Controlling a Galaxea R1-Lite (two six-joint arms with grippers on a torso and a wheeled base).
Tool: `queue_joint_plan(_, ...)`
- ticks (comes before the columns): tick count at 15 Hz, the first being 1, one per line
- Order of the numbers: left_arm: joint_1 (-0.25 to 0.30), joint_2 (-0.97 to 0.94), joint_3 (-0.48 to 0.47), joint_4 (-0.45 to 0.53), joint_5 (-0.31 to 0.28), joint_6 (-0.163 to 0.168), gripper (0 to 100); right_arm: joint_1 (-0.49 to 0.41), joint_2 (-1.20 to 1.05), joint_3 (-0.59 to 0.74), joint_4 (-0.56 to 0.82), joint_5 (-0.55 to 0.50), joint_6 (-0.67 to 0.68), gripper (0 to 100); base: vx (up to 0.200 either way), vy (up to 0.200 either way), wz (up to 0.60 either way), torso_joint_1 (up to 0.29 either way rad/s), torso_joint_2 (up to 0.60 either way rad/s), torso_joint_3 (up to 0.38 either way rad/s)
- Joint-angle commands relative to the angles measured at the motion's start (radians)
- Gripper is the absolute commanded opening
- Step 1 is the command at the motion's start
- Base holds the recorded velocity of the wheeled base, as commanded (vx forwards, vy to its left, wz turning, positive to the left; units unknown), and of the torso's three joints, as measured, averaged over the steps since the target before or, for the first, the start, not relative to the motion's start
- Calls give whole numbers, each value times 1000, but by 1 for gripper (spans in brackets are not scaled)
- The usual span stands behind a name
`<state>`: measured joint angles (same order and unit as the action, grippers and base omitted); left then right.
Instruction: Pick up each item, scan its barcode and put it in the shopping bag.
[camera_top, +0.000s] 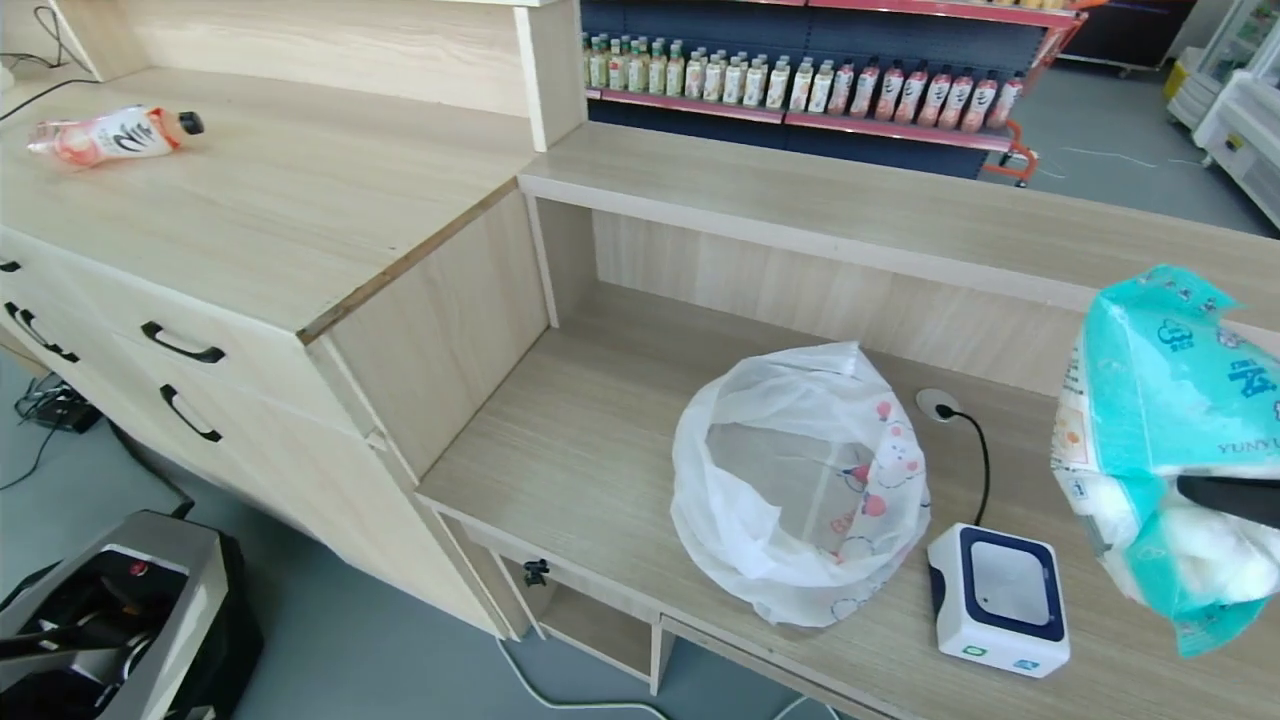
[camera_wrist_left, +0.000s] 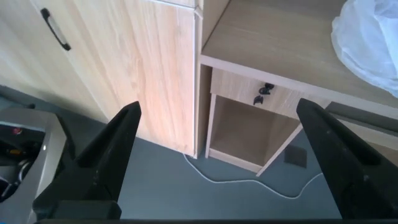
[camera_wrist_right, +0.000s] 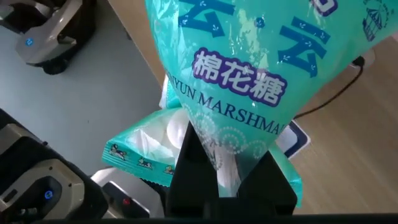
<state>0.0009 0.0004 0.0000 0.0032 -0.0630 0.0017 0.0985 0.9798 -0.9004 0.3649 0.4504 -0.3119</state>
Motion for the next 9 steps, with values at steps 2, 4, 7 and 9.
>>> queue_joint_plan(2, 1, 1, 0, 0, 0, 0, 100, -63, 185, 80, -187, -12, 24, 0, 0, 0, 0, 0, 0, 0)
queue_joint_plan(4, -1, 1, 0, 0, 0, 0, 100, -46, 255, 115, -368, -7, 51, 0, 0, 0, 0, 0, 0, 0)
queue_joint_plan(7, -1, 1, 0, 0, 0, 0, 100, -3, 333, 181, -567, 10, 105, 0, 0, 0, 0, 0, 0, 0)
queue_joint_plan(9, 1, 1, 0, 0, 0, 0, 100, -34, 336, 242, -572, -72, 65, 0, 0, 0, 0, 0, 0, 0)
